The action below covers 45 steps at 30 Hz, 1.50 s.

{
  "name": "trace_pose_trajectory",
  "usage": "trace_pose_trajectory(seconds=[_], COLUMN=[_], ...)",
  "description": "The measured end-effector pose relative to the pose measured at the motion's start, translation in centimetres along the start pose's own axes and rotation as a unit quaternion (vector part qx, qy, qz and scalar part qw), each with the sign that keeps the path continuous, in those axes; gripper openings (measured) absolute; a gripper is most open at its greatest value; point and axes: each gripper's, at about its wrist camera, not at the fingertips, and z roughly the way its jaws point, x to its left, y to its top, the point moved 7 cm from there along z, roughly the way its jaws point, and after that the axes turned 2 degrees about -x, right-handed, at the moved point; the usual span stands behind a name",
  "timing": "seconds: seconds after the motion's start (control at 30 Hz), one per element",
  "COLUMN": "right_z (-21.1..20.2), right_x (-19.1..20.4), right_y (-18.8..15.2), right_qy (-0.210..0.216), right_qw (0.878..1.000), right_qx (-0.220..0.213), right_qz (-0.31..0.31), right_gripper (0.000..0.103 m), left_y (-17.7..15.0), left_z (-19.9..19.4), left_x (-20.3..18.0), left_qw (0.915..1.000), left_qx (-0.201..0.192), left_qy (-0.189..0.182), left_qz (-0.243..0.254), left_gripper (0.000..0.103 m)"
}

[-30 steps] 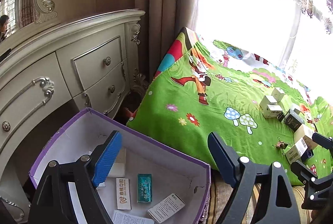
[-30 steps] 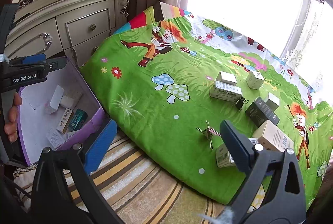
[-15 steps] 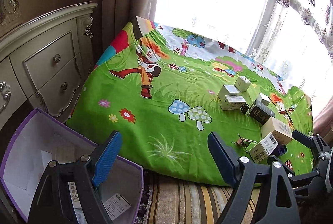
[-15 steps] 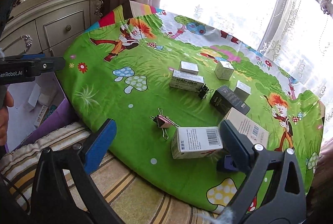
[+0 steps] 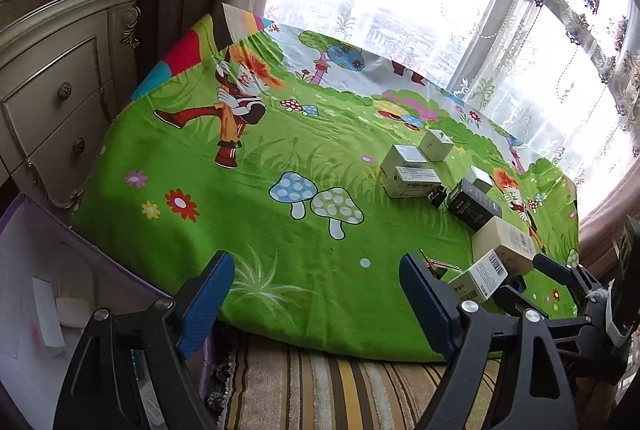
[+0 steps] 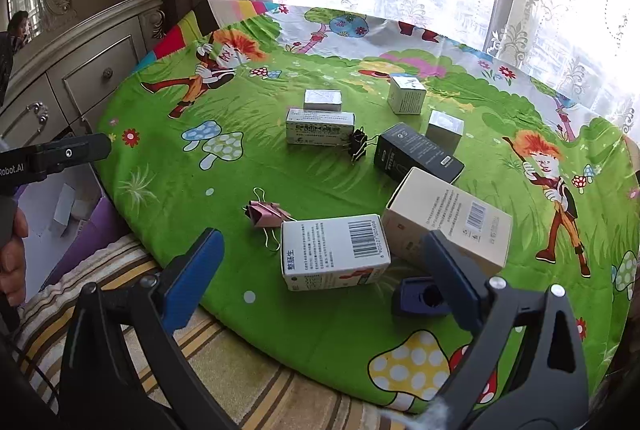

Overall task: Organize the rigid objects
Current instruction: 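Move both tools back toward the remaining boxes on the cover, then grasp the pink binder clip with the left tool while the right tool grasps the white barcode box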

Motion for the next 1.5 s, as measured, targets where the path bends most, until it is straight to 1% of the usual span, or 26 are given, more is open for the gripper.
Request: trace_pose_trajectory(seconds=[0.07,0.13,0.23,0.3,0.4,0.47,0.53,0.7,0.77,0.83,0.9,1.0,1.07,1.1,1.13,1.17,1.2,1.23,1.27,1.3,1.33,1.4,1.5], right_z=[0.3,0.7,1.1,1.4,1.8,2.2,2.6,3.2,3.7,4.1,4.3,4.4,4.4,4.5,4.7,4.9,5.0,5.2,5.2,5.2,5.2,5.1,4.9], right_x=[-0.4,-0.7,-0.8,-0.8,-1.1,-1.2,-1.4,-1.5,-1.5,-1.5,-1.7,-1.8,-1.7,-1.7,-1.7,-1.7,-1.7,-1.7,-1.6,-1.5,-1.5,-1.5,-1.4], right_y=[-0.2,-0.3,-0.5,-0.6,-0.6,-0.8,-0.9,-1.1,-1.2,-1.4,-1.5,-1.5,-1.5,-1.6,-1.7,-1.8,-1.9,-2.0,-2.1,-2.1,-2.1,-2.2,-2.1], right_qy=[0.0,0.002,0.003,0.003,0.004,0.007,0.005,0.009,0.011,0.014,0.016,0.019,0.021,0.022,0.024,0.026,0.028,0.032,0.035,0.035,0.036,0.039,0.043], right_qw=[1.0,1.0,1.0,1.0,1.0,0.999,0.999,0.999,0.999,0.998,0.998,0.998,0.998,0.998,0.998,0.997,0.997,0.997,0.996,0.996,0.996,0.996,0.996], right_qx=[0.005,0.009,0.014,0.018,0.022,0.026,0.031,0.038,0.042,0.048,0.05,0.048,0.049,0.051,0.054,0.058,0.061,0.064,0.066,0.066,0.065,0.064,0.061], right_qz=[0.006,0.011,0.012,0.012,0.016,0.02,0.023,0.025,0.025,0.027,0.033,0.036,0.035,0.036,0.036,0.038,0.039,0.04,0.04,0.039,0.039,0.04,0.04], right_gripper=[0.1,0.1,0.1,0.1,0.1,0.1,0.1,0.1,0.1,0.1,0.1,0.1,0.099,0.096,0.092,0.09,0.086,0.081,0.078,0.075,0.075,0.075,0.075], left_y=[-0.1,-0.3,-0.6,-0.9,-1.3,-1.8,-2.1,-2.8,-3.0,-3.2,-3.4,-3.7,-3.8,-3.9,-3.9,-3.9,-3.9,-4.1,-4.2,-4.3,-4.3,-4.3,-4.2], left_z=[0.5,1.2,2.4,3.3,4.8,5.8,6.7,8.8,9.5,10.2,10.8,11.4,11.9,12.1,12.2,12.3,12.4,12.5,12.6,12.6,12.5,12.2,11.5], left_x=[-0.7,-1.3,-2.3,-2.9,-4.1,-4.9,-5.7,-7.0,-7.3,-7.7,-8.1,-8.4,-8.4,-8.4,-8.4,-8.4,-8.3,-8.2,-8.2,-8.1,-8.0,-7.9,-7.5], left_qw=[0.9998,0.9984,0.9923,0.9847,0.9686,0.9577,0.9491,0.9342,0.9311,0.9294,0.9257,0.9261,0.9247,0.9245,0.9253,0.9268,0.928,0.9287,0.9274,0.9255,0.9255,0.9272,0.9297], left_qx=[0.008,0.02,0.044,0.065,0.097,0.12,0.136,0.167,0.176,0.183,0.192,0.198,0.201,0.202,0.203,0.203,0.204,0.206,0.207,0.206,0.205,0.201,0.194], left_qy=[-0.02,-0.049,-0.101,-0.136,-0.184,-0.204,-0.218,-0.226,-0.223,-0.218,-0.218,-0.209,-0.206,-0.204,-0.202,-0.197,-0.193,-0.19,-0.193,-0.196,-0.197,-0.197,-0.195], left_qz=[-0.004,-0.018,-0.056,-0.087,-0.136,-0.164,-0.182,-0.219,-0.229,-0.235,-0.242,-0.243,-0.249,-0.251,-0.249,-0.247,-0.245,-0.243,-0.245,-0.25,-0.25,-0.247,-0.245], left_gripper=[0.085,0.085,0.084,0.081,0.076,0.072,0.069,0.065,0.061,0.058,0.056,0.055,0.053,0.051,0.046,0.041,0.038,0.03,0.027,0.027,0.026,0.022,0.022])
